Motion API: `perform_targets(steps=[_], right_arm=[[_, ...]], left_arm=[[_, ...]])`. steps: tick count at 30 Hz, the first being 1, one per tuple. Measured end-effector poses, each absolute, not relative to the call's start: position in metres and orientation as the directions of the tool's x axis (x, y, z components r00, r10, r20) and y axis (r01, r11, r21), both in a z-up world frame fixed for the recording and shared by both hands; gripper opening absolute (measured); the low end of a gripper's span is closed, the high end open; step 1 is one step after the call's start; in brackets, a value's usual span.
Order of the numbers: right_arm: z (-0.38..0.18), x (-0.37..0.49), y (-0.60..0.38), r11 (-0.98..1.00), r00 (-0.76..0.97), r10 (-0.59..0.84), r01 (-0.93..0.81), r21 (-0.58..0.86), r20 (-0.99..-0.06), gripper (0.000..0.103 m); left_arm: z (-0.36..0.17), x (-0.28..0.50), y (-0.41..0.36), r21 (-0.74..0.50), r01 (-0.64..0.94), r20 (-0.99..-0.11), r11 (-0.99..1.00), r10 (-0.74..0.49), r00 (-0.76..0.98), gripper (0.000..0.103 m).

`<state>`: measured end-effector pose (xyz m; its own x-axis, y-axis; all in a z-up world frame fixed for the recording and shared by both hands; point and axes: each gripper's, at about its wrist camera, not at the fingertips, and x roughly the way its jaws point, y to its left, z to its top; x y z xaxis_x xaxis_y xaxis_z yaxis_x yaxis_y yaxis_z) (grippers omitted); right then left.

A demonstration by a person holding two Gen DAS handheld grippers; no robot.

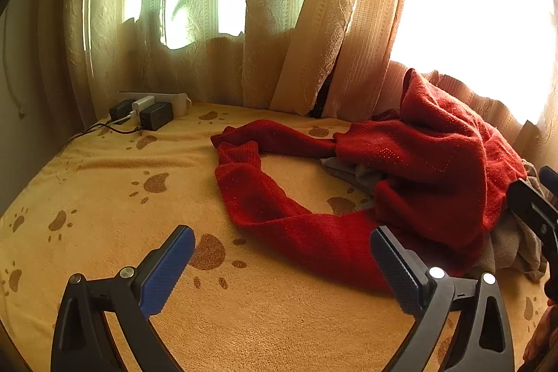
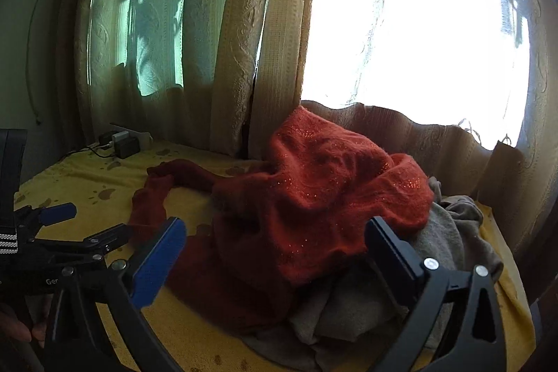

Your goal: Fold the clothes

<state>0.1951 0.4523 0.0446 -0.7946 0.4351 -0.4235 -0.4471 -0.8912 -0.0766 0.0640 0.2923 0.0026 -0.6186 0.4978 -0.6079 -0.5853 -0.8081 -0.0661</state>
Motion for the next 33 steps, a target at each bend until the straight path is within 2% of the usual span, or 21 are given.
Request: perform_targets(steps=[5, 6, 7, 9, 10, 13, 19, 21, 25, 29, 30, 32, 33], right_arm=[[0.034, 0.132, 0.468, -0.878, -0.742, 0.47, -0.446, -0.173, -0.478, 0.103], [0.029, 0.12, 0.473, -0.874, -0.724, 0.478, -0.451, -0.182, -0.497, 0.099], [0.022, 0.109, 0.481, -0.868, -0.702, 0.485, -0.462, -0.184, -0.522, 0.074], [0.009, 0.096, 0.503, -0.862, -0.664, 0.461, -0.493, -0.119, -0.589, 0.009], [0.006, 0.099, 0.514, -0.861, -0.675, 0.422, -0.508, -0.034, -0.606, 0.008], [0.01, 0.129, 0.521, -0.853, -0.748, 0.344, -0.502, 0.143, -0.568, 0.007], [0.053, 0.22, 0.471, -0.898, -0.908, 0.073, -0.24, 0.37, -0.412, 0.008], [0.057, 0.249, 0.454, -0.899, -0.919, -0.003, -0.171, 0.403, -0.395, 0.008], [0.04, 0.291, 0.438, -0.89, -0.895, -0.072, -0.141, 0.434, -0.44, 0.008], [0.014, 0.314, 0.427, -0.92, -0.824, -0.008, -0.216, 0.328, -0.566, 0.012], [0.01, 0.317, 0.424, -0.928, -0.801, 0.046, -0.256, 0.272, -0.596, 0.017], [0.006, 0.32, 0.422, -0.931, -0.765, 0.16, -0.326, 0.162, -0.624, 0.036], [0.01, 0.322, 0.422, -0.928, -0.763, 0.203, -0.35, 0.128, -0.613, 0.061]], left_arm=[[0.0, 0.056, 0.289, -0.083, -0.57, -0.621, -0.817, 0.49, -0.612, 0.102], [0.0, 0.055, 0.289, -0.083, -0.566, -0.622, -0.821, 0.486, -0.614, 0.102], [-0.001, 0.054, 0.289, -0.082, -0.564, -0.625, -0.821, 0.483, -0.613, 0.102], [-0.003, 0.053, 0.29, -0.081, -0.566, -0.633, -0.821, 0.481, -0.606, 0.102], [-0.004, 0.052, 0.29, -0.082, -0.566, -0.637, -0.82, 0.48, -0.603, 0.102], [-0.004, 0.049, 0.289, -0.109, -0.575, -0.651, -0.811, 0.495, -0.576, 0.102], [-0.008, 0.043, 0.285, -0.206, -0.584, -0.681, -0.785, 0.544, -0.491, 0.102], [-0.009, 0.042, 0.284, -0.228, -0.586, -0.684, -0.778, 0.556, -0.472, 0.102], [-0.008, 0.041, 0.282, -0.269, -0.596, -0.686, -0.757, 0.585, -0.433, 0.102], [-0.015, 0.04, 0.278, -0.276, -0.582, -0.71, -0.765, 0.571, -0.413, 0.102], [-0.018, 0.04, 0.276, -0.279, -0.575, -0.719, -0.769, 0.564, -0.406, 0.102], [-0.024, 0.038, 0.273, -0.283, -0.561, -0.735, -0.778, 0.552, -0.394, 0.102], [-0.027, 0.037, 0.271, -0.284, -0.553, -0.741, -0.783, 0.545, -0.391, 0.102]])
